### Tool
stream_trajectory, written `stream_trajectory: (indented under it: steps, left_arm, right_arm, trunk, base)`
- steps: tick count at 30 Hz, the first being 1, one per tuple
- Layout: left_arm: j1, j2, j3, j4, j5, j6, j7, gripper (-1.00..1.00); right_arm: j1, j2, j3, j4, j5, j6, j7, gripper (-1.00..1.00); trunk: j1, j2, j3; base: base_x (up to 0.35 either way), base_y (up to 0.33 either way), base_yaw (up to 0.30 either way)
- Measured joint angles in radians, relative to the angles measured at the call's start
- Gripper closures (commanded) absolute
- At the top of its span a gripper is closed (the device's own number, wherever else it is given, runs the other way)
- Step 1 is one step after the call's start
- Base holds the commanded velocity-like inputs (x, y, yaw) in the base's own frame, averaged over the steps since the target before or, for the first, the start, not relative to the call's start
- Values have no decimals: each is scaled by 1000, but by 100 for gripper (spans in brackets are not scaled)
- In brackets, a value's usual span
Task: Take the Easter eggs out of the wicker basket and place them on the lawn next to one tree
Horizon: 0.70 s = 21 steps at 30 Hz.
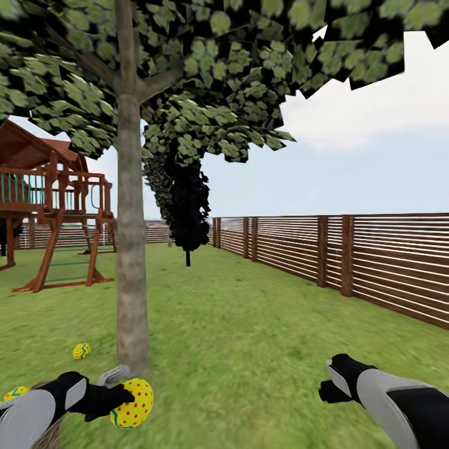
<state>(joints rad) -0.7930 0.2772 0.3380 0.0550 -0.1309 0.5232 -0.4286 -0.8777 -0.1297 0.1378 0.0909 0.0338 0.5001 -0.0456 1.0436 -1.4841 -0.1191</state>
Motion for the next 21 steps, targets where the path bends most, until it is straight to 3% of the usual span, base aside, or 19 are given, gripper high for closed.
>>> stream_trajectory:
  steps: [21]
  left_arm:
    - [0, 0, 0, 0, 0, 0, 0, 100]
  right_arm:
    - [0, -3, -1, 0, 0, 2, -3, -100]
  trunk:
    - [0, 0, 0]
  base:
    - [233, -225, 290]
